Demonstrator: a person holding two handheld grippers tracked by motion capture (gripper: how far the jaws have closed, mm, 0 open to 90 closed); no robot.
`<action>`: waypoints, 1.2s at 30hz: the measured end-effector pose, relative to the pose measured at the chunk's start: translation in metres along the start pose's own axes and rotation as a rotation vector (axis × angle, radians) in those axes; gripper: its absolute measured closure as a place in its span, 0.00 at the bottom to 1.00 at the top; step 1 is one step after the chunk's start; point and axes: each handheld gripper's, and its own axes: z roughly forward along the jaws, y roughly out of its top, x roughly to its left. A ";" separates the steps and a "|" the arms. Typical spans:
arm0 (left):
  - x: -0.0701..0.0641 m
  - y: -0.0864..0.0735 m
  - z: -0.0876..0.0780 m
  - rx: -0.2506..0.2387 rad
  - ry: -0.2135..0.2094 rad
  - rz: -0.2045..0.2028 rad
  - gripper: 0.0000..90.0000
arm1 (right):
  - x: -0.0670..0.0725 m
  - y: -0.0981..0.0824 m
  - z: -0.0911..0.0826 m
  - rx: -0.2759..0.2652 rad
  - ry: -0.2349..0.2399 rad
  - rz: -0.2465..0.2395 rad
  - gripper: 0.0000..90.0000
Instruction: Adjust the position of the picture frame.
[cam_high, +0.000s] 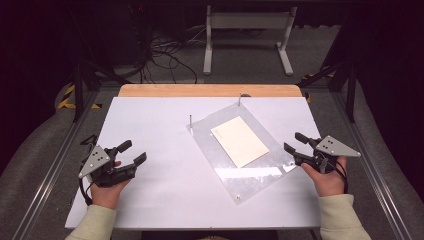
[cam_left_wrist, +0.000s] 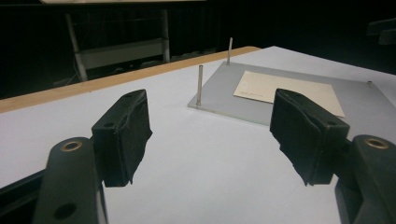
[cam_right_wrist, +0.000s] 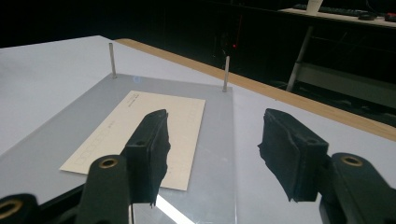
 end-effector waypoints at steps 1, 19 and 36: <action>0.000 0.001 0.001 0.005 -0.001 -0.006 0.33 | 0.000 0.000 0.000 0.001 0.006 0.001 0.46; -0.013 0.026 0.064 0.054 -0.077 -0.024 0.36 | 0.014 -0.003 -0.027 0.019 0.017 0.078 0.40; -0.015 0.055 0.148 0.155 -0.110 0.066 0.35 | 0.026 -0.022 -0.058 0.073 -0.026 0.088 0.39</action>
